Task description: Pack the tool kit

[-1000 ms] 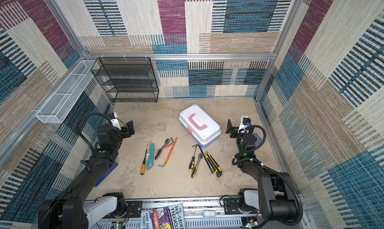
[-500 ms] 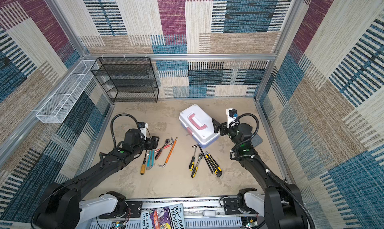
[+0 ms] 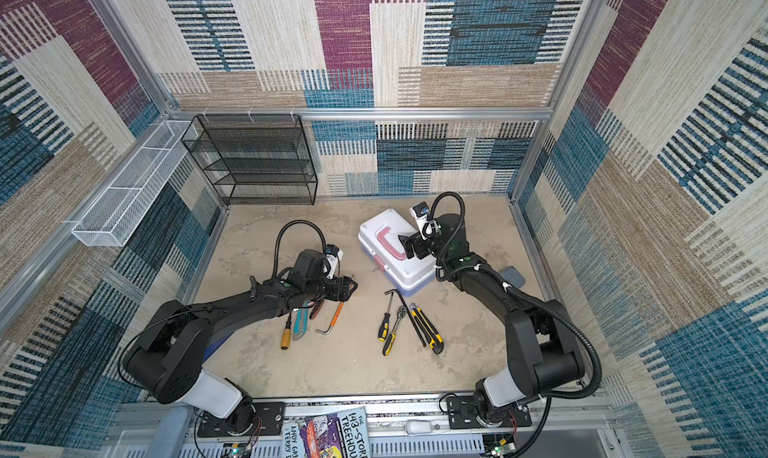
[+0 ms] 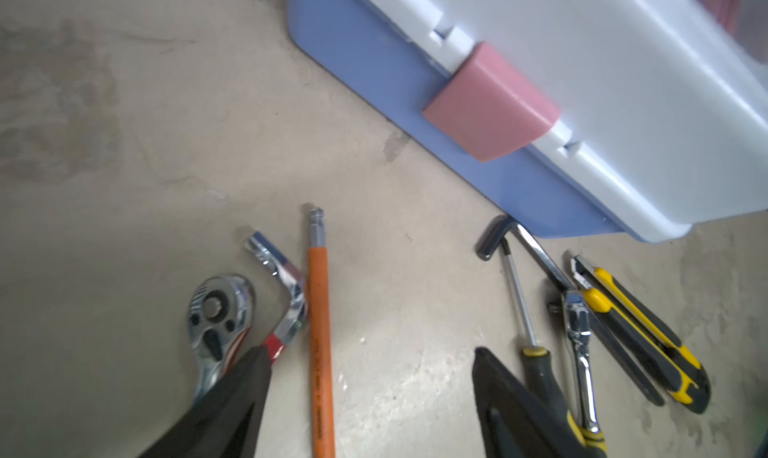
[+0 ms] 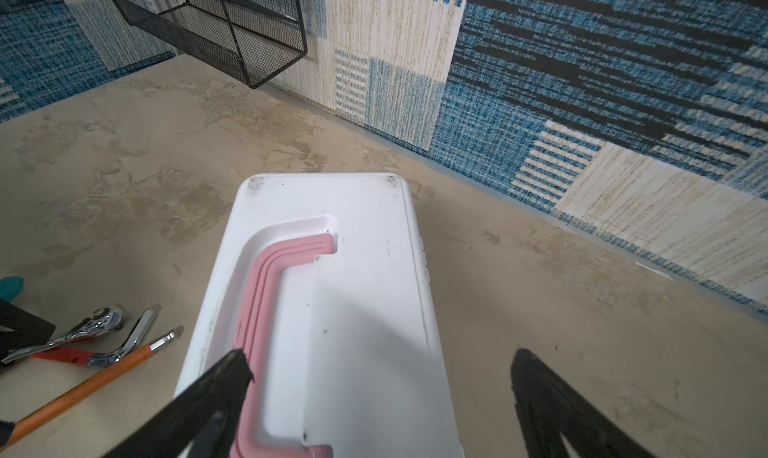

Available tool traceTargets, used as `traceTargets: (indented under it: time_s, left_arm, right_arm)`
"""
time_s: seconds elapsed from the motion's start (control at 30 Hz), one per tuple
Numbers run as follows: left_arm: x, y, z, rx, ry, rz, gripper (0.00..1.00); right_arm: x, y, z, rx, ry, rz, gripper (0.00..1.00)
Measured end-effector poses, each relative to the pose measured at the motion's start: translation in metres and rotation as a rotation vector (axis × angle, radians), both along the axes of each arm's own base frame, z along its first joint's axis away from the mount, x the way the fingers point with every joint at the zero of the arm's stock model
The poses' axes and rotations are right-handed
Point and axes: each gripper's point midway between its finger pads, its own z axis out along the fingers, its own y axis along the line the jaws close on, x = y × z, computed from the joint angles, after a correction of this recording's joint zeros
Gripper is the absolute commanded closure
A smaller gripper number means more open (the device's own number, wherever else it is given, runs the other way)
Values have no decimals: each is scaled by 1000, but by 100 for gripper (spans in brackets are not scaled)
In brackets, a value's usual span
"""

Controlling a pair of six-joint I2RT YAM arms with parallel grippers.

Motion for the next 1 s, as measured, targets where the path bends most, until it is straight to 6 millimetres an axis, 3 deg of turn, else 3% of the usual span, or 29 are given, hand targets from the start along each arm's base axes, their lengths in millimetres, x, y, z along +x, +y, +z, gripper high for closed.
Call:
traceTargets:
  time_s: [0.4,0.63,1.0]
  left_arm:
    - [6,-36,-6,-106,68,-70,28]
    - [12,-49,1,-149,68,-96,27]
    - [50,-85,12,-184,75,-147,27]
  right_arm:
    - [18,9,-39,-121,99,60,1]
    - [32,14,-51,-151,130,116,12]
    - [32,15,-56,-112,166,169,16]
